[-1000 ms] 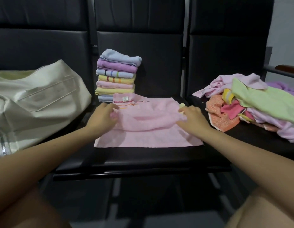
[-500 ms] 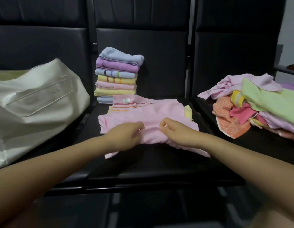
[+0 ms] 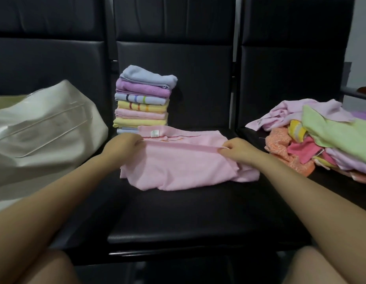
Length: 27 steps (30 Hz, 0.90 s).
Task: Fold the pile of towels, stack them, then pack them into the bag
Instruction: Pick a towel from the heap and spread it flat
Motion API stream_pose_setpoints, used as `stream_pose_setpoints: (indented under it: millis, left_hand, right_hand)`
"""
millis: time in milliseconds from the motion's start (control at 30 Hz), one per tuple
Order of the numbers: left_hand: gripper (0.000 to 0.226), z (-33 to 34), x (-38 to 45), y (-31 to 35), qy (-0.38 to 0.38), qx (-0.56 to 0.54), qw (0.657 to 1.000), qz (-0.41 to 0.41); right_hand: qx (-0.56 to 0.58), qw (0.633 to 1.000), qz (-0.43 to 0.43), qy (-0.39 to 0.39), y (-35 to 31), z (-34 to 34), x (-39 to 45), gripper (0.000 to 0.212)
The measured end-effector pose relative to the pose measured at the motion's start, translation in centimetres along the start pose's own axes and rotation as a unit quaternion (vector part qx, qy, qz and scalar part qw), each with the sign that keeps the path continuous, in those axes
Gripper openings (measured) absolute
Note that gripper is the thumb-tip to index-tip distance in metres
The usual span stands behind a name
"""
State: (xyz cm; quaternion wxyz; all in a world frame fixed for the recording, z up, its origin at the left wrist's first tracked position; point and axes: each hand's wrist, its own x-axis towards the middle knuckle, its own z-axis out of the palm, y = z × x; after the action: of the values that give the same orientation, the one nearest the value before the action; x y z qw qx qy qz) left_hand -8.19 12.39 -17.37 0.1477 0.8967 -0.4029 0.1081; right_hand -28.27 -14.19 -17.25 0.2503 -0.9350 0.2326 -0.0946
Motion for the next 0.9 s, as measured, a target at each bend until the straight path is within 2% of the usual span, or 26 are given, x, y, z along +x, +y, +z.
stream_pose_setpoints:
  millis: [100, 167, 233, 333, 433, 533, 600, 767, 833, 900]
  left_hand:
    - [0.039, 0.9, -0.1, -0.6, -0.008, -0.064, 0.996, -0.066]
    - [0.032, 1.7, 0.0, -0.6, -0.033, -0.108, 0.987, -0.113]
    - [0.026, 2.1, 0.2, -0.3, -0.057, -0.144, 0.976, -0.15]
    - [0.027, 2.1, 0.4, 0.2, -0.081, -0.179, 0.967, -0.163]
    - [0.024, 2.0, 0.2, 0.6, -0.091, -0.18, 0.97, -0.137]
    - [0.023, 1.9, -0.3, 1.3, -0.061, -0.149, 0.983, -0.092]
    - [0.027, 1.6, -0.7, 1.9, -0.024, -0.138, 0.987, -0.076]
    - [0.027, 0.2, -1.5, 3.1, 0.097, -0.206, 0.972, -0.059]
    - [0.023, -0.1, -1.6, 3.3, 0.108, -0.223, 0.968, -0.042]
    - [0.022, -0.3, -1.9, 3.6, 0.107, -0.233, 0.966, -0.029]
  right_hand:
    - [0.011, 0.998, 0.046, 0.049, 1.1, 0.3, 0.6, 0.034]
    - [0.001, 0.993, 0.087, 0.074, 1.6, 0.7, 0.9, 0.033]
    - [0.067, 0.987, 0.131, 0.065, 1.6, 1.3, 1.1, 0.032]
    - [0.214, 0.961, 0.167, 0.061, 0.7, 1.8, 1.2, 0.027]
    - [0.225, 0.961, 0.151, 0.063, -0.3, 2.0, 0.6, 0.026]
    - [0.147, 0.98, 0.064, 0.115, -0.7, 2.8, -0.1, 0.049]
    - [0.133, 0.981, 0.03, 0.139, -1.0, 3.0, -0.3, 0.049]
    - [0.171, 0.976, 0.11, 0.075, -1.5, 3.1, -0.3, 0.046]
    - [0.207, 0.969, 0.122, 0.062, -1.4, 3.2, -0.5, 0.04]
    - [0.238, 0.961, 0.112, 0.085, -1.6, 2.9, -0.7, 0.034]
